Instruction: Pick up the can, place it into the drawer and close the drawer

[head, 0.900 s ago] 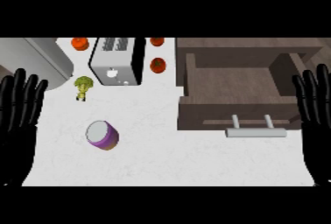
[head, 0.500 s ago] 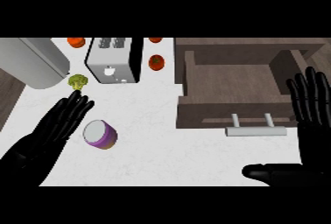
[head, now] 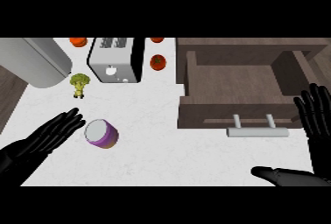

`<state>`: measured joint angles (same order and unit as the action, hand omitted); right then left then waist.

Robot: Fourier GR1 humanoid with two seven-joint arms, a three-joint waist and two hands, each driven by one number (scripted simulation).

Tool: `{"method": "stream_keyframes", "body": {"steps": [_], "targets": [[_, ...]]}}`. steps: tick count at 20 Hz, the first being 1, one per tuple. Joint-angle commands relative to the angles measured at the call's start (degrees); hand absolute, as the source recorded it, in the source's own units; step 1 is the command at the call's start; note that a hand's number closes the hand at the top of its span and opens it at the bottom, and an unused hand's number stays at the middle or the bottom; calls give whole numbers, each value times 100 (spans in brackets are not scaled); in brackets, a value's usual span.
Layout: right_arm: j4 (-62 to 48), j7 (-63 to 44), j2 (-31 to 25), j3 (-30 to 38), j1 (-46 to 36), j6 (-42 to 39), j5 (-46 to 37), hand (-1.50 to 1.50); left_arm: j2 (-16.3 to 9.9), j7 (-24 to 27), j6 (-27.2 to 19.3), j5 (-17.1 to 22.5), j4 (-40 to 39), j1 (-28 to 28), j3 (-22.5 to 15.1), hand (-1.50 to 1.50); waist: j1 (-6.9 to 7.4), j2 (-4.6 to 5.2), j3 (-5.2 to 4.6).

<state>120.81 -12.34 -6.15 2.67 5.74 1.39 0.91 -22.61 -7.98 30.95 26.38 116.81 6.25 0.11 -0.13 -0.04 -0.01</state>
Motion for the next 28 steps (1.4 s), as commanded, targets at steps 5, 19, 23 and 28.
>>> {"method": "stream_keyframes", "body": {"steps": [5, 19, 23, 28], "targets": [[49, 487, 280, -269, 706, -144, -272, -150, -216, -844, 109, 1022, -86, -262, 627, -150, -2, -1, 2], [83, 873, 113, 573, 1135, -763, 327, -150, 655, -710, 195, -290, -1060, -848, 370, -150, -19, -2, 1], [-336, 887, 163, 660, 711, -700, 286, -150, 729, 106, 615, -858, -2147, -1153, 589, -150, -14, 5, 0], [-31, 835, 100, 707, 987, -969, 381, -150, 1183, 769, 446, -1754, -2511, -1090, 311, -150, -31, 4, -1]]}}
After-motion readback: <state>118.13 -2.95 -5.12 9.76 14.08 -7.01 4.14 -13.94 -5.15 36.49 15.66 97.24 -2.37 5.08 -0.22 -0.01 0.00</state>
